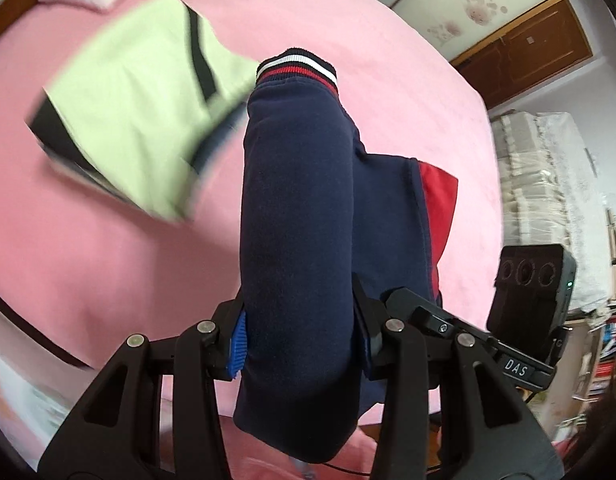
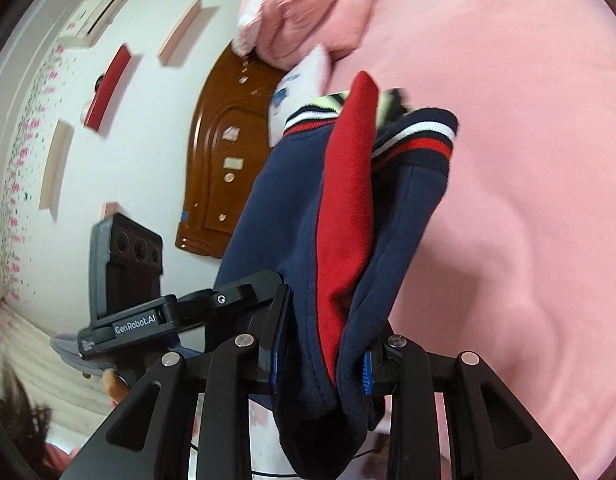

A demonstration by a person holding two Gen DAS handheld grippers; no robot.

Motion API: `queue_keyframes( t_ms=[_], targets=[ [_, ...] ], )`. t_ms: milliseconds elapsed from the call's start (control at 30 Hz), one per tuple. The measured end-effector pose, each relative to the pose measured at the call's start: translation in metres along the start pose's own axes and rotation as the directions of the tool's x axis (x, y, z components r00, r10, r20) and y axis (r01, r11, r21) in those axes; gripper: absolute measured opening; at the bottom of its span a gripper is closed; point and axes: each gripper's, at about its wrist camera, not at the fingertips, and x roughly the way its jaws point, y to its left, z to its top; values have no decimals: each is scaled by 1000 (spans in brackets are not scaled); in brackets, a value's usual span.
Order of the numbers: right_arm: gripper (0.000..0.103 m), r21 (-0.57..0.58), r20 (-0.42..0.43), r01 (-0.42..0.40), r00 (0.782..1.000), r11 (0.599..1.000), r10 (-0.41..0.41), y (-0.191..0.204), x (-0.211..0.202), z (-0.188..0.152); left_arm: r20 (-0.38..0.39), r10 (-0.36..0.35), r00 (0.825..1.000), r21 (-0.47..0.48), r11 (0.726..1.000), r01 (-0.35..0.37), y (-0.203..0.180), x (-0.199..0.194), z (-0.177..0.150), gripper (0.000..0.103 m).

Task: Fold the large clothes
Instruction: 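Carry the bundle with both tools onto the stack of folded clothes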

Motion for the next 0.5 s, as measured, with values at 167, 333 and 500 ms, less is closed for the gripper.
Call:
queue_keyframes(
  t_ms=[167,333,500],
  targets=[
    [28,-114,-1,-6,1000,994,6,94,116,42,39,73,997,31,997,-74,64,-48,62,38],
    [27,-161,22,-20,999,987,23,117,181,84,76,170,982,135,975,-179,106,-69,127,38],
    [28,-186,59,-18,998,982,30,89,225,116,119,230,966,188,950,-249,150,-55,170,38]
  ],
)
